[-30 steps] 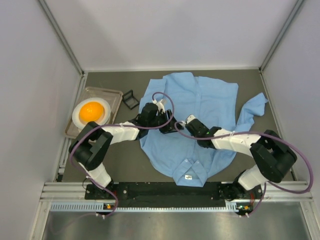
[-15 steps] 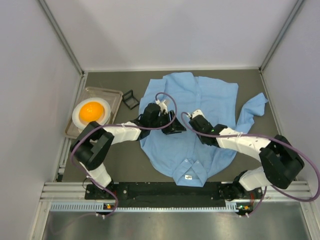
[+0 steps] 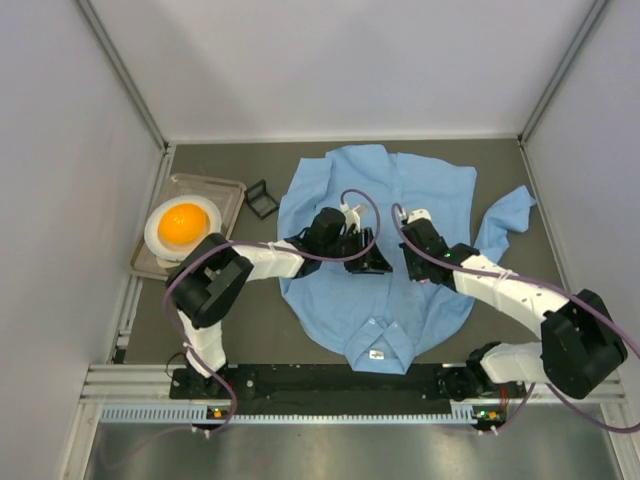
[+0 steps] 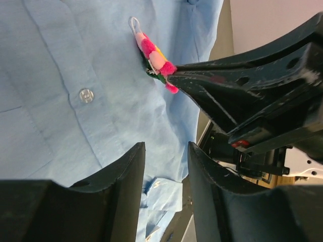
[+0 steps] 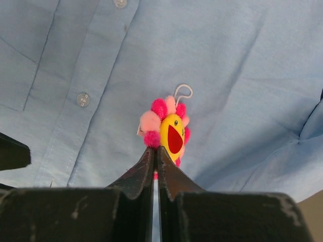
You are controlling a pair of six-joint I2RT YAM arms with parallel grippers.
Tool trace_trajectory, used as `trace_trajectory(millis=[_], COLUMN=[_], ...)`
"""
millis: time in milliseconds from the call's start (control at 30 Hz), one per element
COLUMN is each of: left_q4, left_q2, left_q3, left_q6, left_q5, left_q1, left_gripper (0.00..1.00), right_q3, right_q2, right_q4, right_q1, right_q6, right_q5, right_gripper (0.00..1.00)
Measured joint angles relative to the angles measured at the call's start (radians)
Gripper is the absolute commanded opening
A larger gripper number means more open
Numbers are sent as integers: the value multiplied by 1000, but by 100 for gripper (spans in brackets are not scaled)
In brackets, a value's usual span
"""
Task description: Remove the brooch from the garment
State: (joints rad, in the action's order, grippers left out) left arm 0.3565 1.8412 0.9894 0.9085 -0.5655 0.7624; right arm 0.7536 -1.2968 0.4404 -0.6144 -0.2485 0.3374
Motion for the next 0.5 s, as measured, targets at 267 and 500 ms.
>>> trace_trajectory(millis=[267,500], left_q4=[0,-5], left_q2=[115,182], left_q3=[102,162], left_q6=[-16,-18], left_q5=[-22,-21], left_q1=[50,64], left_gripper=[40,40], right_q3=[-45,-53], right_q2=[51,58], right_q4=[-15,-29], right_q1=[187,275], right_q6=[-2,9], right_q5=[-215,-315], right_gripper=[0,0])
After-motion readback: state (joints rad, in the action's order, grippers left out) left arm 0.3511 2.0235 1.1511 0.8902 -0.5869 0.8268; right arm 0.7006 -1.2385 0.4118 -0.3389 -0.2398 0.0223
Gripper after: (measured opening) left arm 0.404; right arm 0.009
